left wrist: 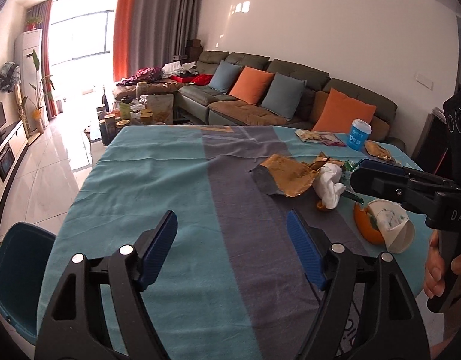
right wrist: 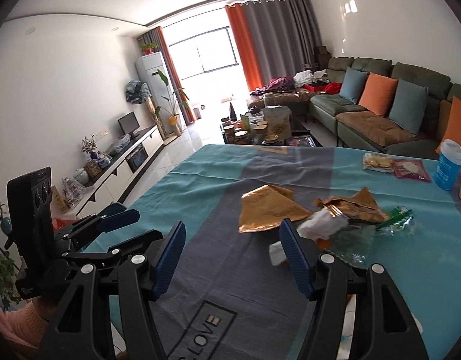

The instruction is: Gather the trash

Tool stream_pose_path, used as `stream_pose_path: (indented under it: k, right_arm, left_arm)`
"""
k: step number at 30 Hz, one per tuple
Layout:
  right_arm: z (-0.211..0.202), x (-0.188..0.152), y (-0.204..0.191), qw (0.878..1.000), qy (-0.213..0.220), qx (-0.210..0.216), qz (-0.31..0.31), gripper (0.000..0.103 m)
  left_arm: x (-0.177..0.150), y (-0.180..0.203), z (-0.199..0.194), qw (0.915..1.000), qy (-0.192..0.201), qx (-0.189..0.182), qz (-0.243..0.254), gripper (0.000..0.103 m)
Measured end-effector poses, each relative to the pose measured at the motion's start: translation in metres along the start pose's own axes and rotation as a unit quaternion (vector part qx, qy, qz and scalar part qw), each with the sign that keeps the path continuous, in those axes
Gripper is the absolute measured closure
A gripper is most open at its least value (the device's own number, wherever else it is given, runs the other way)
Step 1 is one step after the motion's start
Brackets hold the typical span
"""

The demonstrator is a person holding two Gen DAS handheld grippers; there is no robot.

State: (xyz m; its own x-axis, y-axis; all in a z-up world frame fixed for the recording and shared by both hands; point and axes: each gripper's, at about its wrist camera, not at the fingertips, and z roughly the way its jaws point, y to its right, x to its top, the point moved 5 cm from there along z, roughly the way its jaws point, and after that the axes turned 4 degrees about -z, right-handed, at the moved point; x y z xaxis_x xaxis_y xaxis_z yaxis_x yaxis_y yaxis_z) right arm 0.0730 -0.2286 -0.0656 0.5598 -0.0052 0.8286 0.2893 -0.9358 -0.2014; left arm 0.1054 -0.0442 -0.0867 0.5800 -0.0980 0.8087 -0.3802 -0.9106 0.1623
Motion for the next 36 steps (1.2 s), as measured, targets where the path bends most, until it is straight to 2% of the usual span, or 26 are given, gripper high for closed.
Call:
stream_pose_path:
  k: [11, 25, 31, 34, 36]
  right_arm:
    - [0.0, -0.009, 0.045, 0.999, -0.011, -0.035, 0.036, 0.04]
    - [0.026, -0.012, 0.058, 0.997, -0.033, -0.05, 0.056, 0.04]
    - [0.036, -0.011, 0.063, 0.995, -0.044, -0.058, 0.068, 0.043]
    - [0.038, -0.011, 0.066, 0.994, -0.049, -0.061, 0.074, 0.051]
    - [0.039, -0.012, 0.069, 0.994, -0.05, -0.062, 0.08, 0.053]
  left_arm:
    - [0.015, 0.022, 0.038, 0.9991, -0.027, -0.034, -0.002, 0.035]
    - [0.023, 0.029, 0.078, 0.9972, -0.06, -0.041, -0.017, 0.037]
    - [0.024, 0.028, 0.101, 0.9946, -0.085, -0.052, -0.032, 0.047]
    - [0.023, 0.03, 0.109, 0.9932, -0.095, -0.059, -0.032, 0.056]
    - [0.023, 0.032, 0.113, 0.9919, -0.103, -0.068, -0.032, 0.067]
